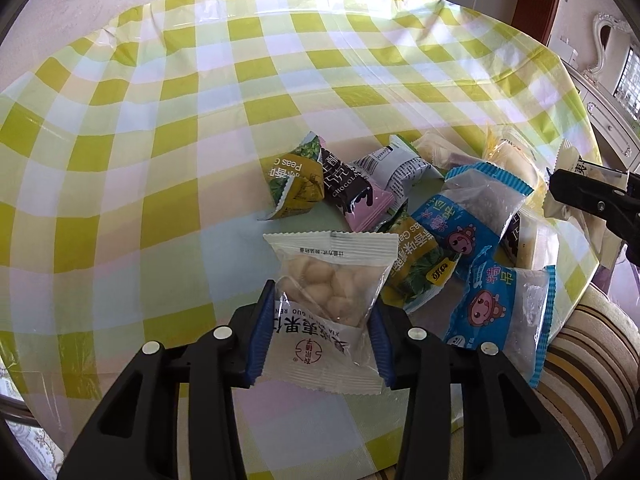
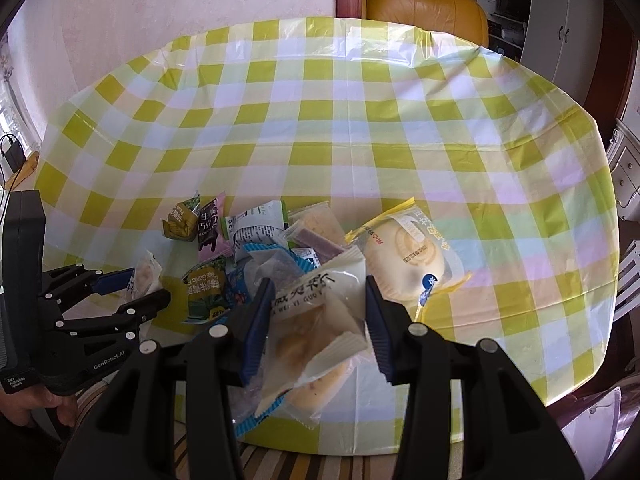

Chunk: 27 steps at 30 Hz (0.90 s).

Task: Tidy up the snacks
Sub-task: 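Lift both held snacks and carry them over the white box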

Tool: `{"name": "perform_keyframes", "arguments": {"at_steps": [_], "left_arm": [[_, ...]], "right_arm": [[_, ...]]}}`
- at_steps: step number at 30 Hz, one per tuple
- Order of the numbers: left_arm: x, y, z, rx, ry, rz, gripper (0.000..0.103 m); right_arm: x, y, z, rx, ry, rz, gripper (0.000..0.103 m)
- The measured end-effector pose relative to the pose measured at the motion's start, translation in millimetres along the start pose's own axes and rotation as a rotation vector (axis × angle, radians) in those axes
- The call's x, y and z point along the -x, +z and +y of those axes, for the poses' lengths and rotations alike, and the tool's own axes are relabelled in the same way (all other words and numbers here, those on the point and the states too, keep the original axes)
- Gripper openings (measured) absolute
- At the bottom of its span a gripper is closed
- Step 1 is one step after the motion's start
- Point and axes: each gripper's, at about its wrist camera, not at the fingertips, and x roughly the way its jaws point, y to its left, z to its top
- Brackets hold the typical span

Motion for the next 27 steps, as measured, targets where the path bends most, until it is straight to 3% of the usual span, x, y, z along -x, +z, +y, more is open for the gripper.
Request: {"name": "perform_keyframes", "arguments": {"at_steps": [12, 27], "left_arm": [[44.5, 6.9, -2.5, 0.067, 0.045, -0.109, 0.042], [63.7, 21.3, -77.7, -0.048, -0.043, -0.158, 0.042]], "right_arm": [[21.9, -2.5, -29.2, -0.052, -0.042, -0.032, 0.045], [42.4, -17.7, -84.1, -0.141, -0.116, -0.043, 0.045]]}}
